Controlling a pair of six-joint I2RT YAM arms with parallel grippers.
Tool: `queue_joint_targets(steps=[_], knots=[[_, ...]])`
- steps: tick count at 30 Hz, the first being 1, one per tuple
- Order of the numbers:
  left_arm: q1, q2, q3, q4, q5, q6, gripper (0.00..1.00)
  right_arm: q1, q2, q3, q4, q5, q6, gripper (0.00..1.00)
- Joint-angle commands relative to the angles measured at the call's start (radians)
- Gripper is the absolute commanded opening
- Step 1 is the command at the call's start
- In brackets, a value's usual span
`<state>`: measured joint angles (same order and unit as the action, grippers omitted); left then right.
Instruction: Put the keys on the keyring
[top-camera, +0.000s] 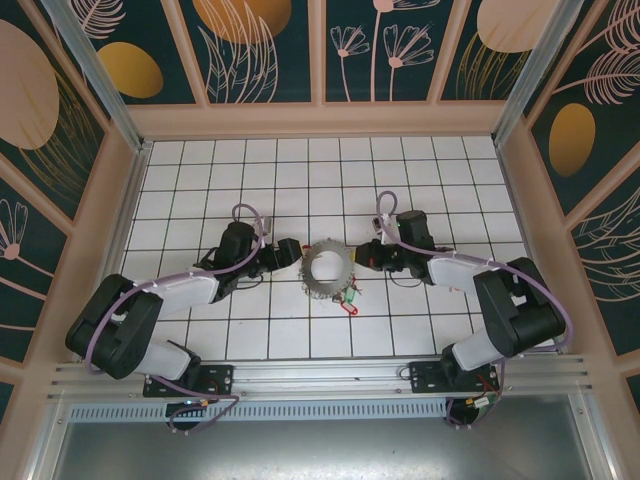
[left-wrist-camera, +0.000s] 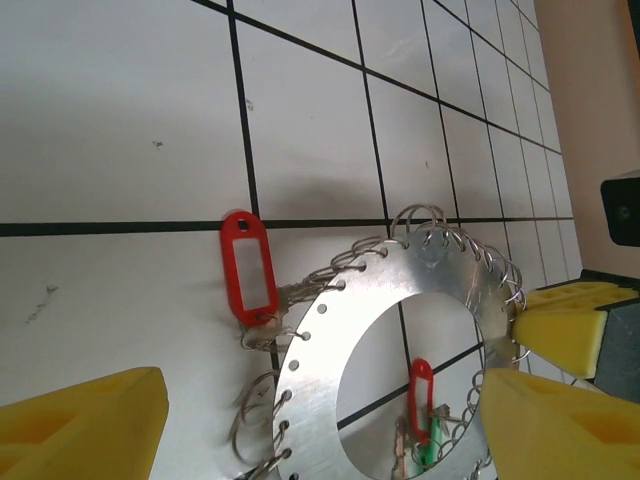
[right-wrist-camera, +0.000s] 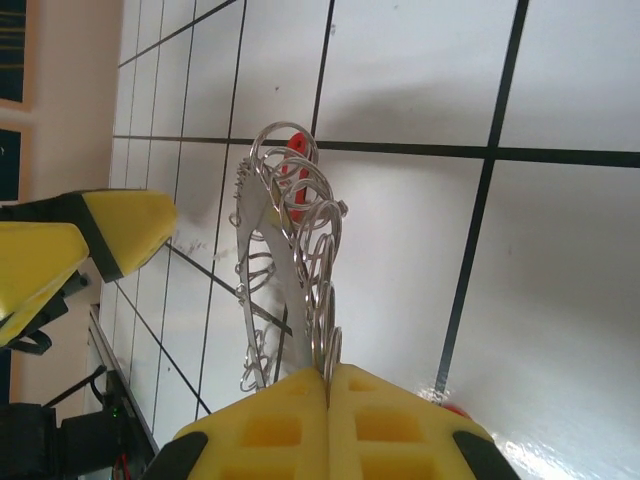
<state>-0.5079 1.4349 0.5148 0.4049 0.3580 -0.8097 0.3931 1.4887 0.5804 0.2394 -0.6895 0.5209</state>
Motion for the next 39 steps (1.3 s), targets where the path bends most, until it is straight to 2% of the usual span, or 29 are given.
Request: queue_joint_targets(steps=[1,13,16,18,22,30,39], knots=[[0.002,0.021,0.005,0.044,0.029,-0.041,0.81,-0.005,-0.015,0.005,0.027,-0.012,0.012,0.00],[0.002,0.132,0.051,0.020,0.120,-0.013,0.76,0.049,0.108,0.020,-0.070,0.018,-0.042,0.08],[0.002,0.154,0.057,0.011,0.133,-0.010,0.75,0.056,0.130,0.021,-0.074,0.024,-0.050,0.15],[0.002,0.163,0.056,0.010,0.143,-0.008,0.74,0.056,0.138,0.025,-0.085,0.027,-0.066,0.23],[0.002,0.179,0.057,0.013,0.162,-0.005,0.72,0.055,0.157,0.041,-0.101,0.025,-0.107,0.30],[0.000,0.217,0.071,0.037,0.232,-0.009,0.66,0.070,0.225,0.092,-0.098,-0.083,-0.186,0.32],[-0.016,0.244,0.085,0.052,0.269,-0.014,0.64,0.101,0.273,0.120,-0.075,-0.105,-0.197,0.24]])
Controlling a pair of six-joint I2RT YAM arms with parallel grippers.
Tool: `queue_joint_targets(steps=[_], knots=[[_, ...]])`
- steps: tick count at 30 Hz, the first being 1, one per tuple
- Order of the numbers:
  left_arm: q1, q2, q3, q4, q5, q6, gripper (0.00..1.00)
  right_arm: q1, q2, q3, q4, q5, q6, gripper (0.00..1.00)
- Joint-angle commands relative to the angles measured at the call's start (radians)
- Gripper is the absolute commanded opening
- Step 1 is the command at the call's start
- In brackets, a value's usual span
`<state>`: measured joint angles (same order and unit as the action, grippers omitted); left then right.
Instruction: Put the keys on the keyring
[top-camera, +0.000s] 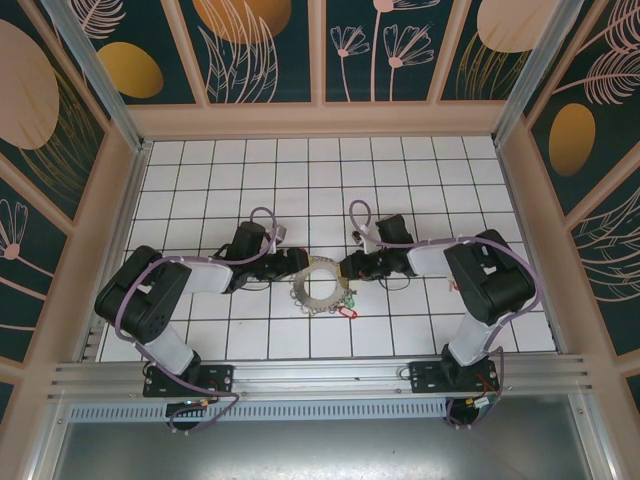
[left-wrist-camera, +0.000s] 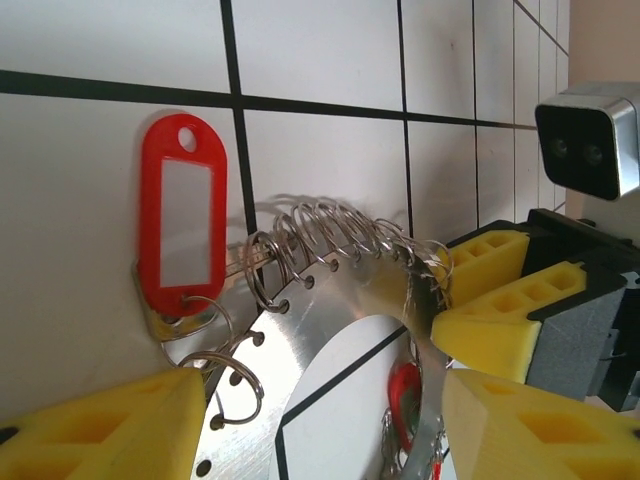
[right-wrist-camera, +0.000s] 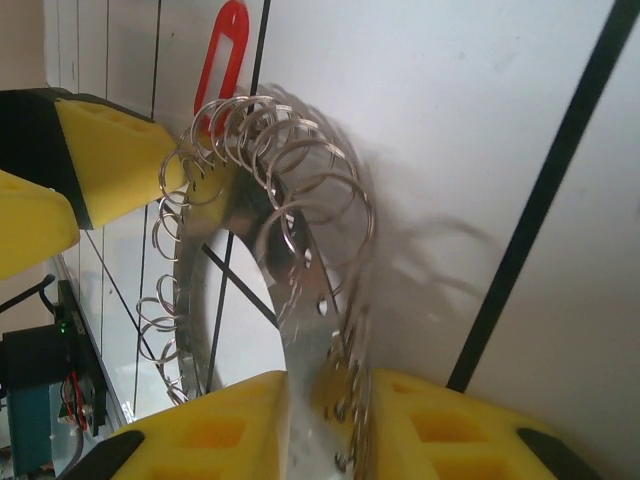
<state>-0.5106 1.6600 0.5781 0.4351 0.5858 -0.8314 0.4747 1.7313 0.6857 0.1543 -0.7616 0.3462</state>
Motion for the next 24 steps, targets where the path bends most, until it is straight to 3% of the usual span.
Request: queue_joint_targets(steps=[1,7,11,16,20,24], knots=[[-0.012,0.021,0.023,0.023,0.043,0.006,0.64,0.021,0.030,0.015,0.014,-0.033,-0.019,0.22],[-0.014,-0.019,0.025,0.023,-0.004,0.012,0.64,0.017,-0.002,0.017,0.016,-0.032,-0.005,0.07],[-0.014,-0.110,0.036,-0.065,-0.154,0.049,0.69,-0.010,-0.089,-0.004,0.028,-0.028,0.026,0.01],[-0.011,-0.228,0.039,-0.134,-0.313,0.040,0.78,-0.078,-0.227,-0.048,0.094,-0.032,0.124,0.00],[-0.003,-0.278,0.048,-0.115,-0.320,-0.005,0.81,-0.136,-0.334,-0.095,0.213,-0.025,0.257,0.00],[-0.002,-0.280,0.048,-0.017,-0.244,-0.077,0.82,-0.159,-0.410,-0.113,0.304,0.015,0.367,0.00]])
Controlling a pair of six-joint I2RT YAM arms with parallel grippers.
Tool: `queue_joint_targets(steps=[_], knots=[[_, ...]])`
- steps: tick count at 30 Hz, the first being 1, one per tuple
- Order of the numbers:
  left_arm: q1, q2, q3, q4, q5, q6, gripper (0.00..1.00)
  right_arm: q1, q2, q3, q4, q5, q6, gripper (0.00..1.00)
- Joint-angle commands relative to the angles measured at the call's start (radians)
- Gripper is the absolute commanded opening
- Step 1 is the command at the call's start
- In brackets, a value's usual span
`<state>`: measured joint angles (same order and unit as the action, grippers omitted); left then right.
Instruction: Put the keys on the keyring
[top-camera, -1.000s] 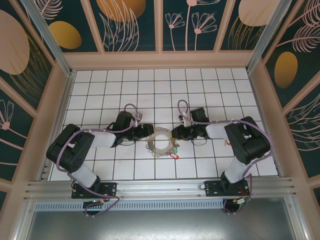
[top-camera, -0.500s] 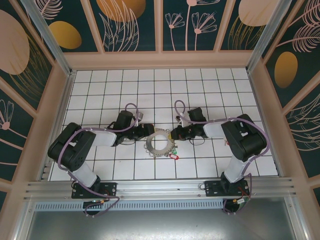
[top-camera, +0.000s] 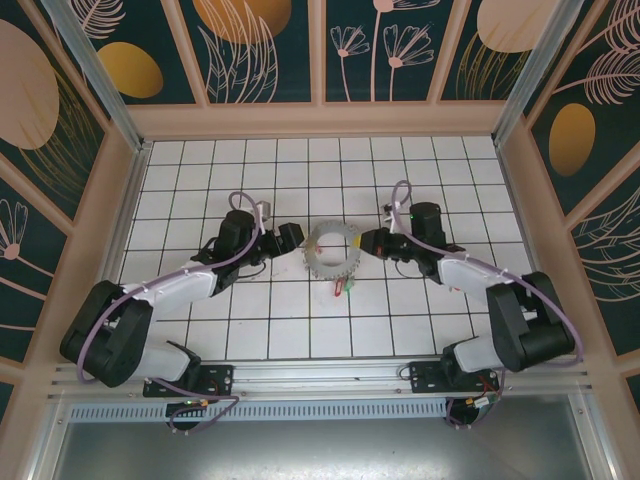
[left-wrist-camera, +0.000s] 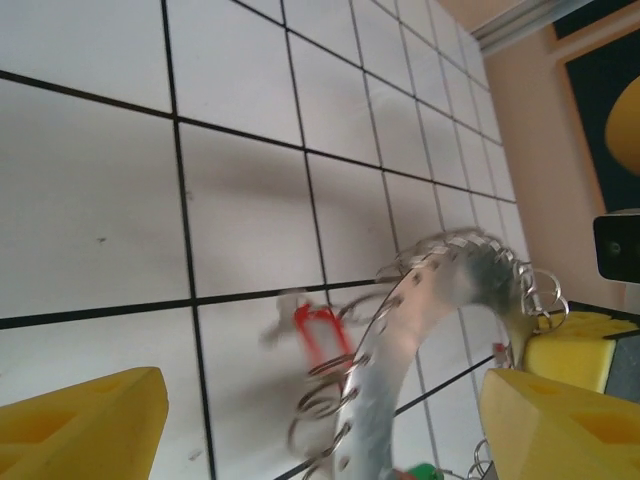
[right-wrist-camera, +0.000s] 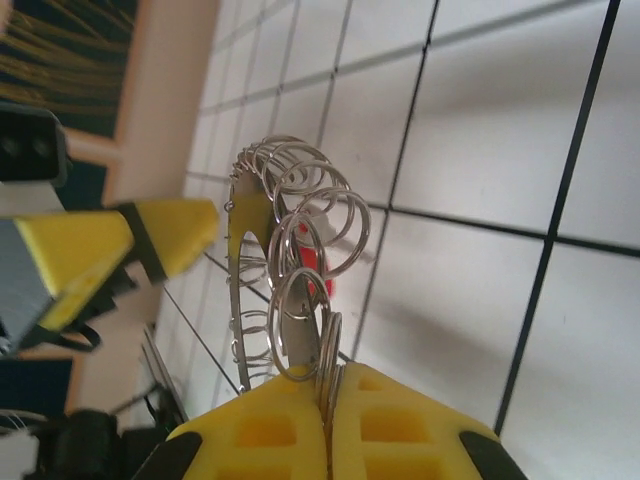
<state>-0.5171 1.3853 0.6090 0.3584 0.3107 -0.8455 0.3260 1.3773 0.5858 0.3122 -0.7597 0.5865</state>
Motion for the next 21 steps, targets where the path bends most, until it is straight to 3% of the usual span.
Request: queue_joint_targets(steps=[1,8,14,21], knots=[[0.005,0.002,0.018,0.098,0.059,-0.085,0.82,-0.012,-0.073,-0.016,0.165,0.040,0.160,0.00],[0.005,0.042,0.023,0.286,0.166,-0.192,0.80,-0.011,-0.125,-0.070,0.375,0.162,0.378,0.00],[0.002,0.086,0.022,0.451,0.228,-0.280,0.77,-0.007,-0.127,-0.067,0.432,0.186,0.434,0.00],[-0.014,0.129,0.059,0.500,0.253,-0.292,0.71,0.004,-0.126,-0.061,0.461,0.215,0.474,0.00]])
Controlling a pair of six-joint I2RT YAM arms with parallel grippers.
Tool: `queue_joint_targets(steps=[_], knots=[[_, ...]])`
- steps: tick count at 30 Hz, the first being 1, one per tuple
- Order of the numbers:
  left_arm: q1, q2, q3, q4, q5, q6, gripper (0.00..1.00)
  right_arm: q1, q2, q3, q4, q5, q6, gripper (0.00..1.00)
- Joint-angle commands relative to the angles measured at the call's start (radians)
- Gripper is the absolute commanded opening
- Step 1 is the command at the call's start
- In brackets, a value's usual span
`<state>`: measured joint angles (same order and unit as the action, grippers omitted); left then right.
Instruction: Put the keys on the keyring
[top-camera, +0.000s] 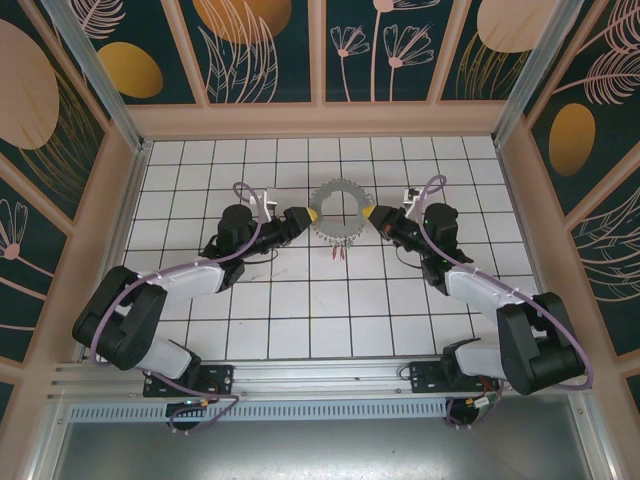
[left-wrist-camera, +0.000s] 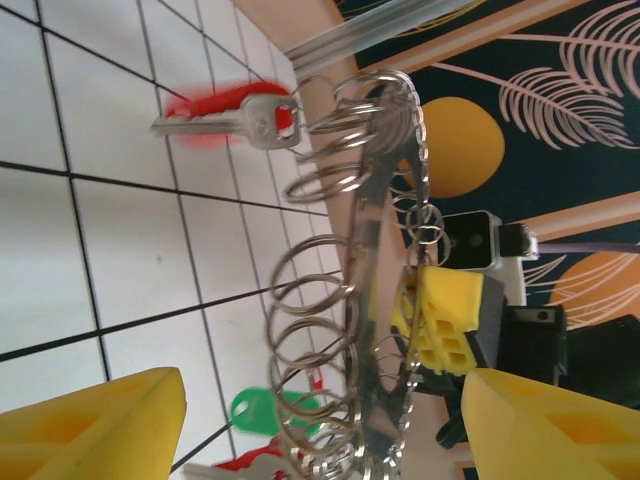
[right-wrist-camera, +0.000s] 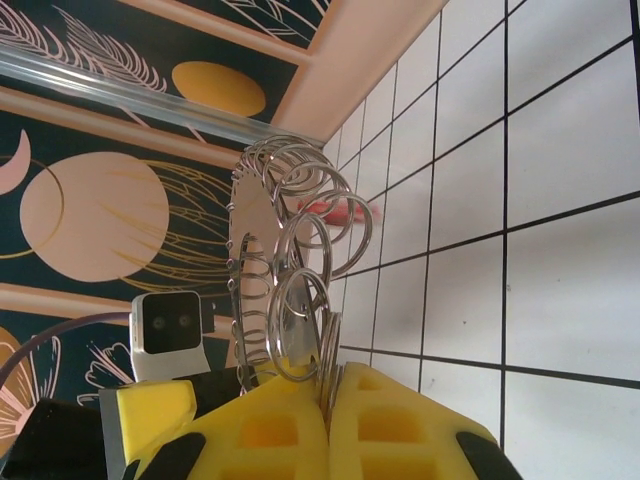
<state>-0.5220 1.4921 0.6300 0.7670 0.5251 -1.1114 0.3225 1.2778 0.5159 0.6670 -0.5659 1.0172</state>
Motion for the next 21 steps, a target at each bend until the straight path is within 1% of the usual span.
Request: queue_joint_targets(steps=[1,7,12,14,15,18,20,21], knots=[[-0.011,0.032,0.043,0.104,0.040,-0.033,0.69,0.010,-0.026,0.010,0.115,0.021,0.046,0.00],[-0.019,0.077,0.088,0.187,0.053,-0.074,0.59,0.025,-0.021,0.022,0.155,0.024,0.057,0.00],[-0.021,0.106,0.133,0.221,0.047,-0.097,0.44,0.040,-0.020,0.041,0.162,0.026,0.053,0.00],[-0.020,0.109,0.141,0.230,0.038,-0.103,0.33,0.044,-0.021,0.048,0.157,0.028,0.050,0.00],[-0.020,0.105,0.142,0.225,0.029,-0.101,0.30,0.046,-0.022,0.050,0.150,0.029,0.048,0.00],[-0.020,0.083,0.139,0.199,0.006,-0.072,0.25,0.048,-0.032,0.051,0.128,0.031,0.026,0.01],[-0.019,0.068,0.148,0.163,0.002,-0.041,0.14,0.049,-0.044,0.049,0.108,0.032,0.002,0.03],[-0.019,0.060,0.149,0.152,0.001,-0.030,0.11,0.049,-0.051,0.047,0.092,0.036,-0.010,0.05]])
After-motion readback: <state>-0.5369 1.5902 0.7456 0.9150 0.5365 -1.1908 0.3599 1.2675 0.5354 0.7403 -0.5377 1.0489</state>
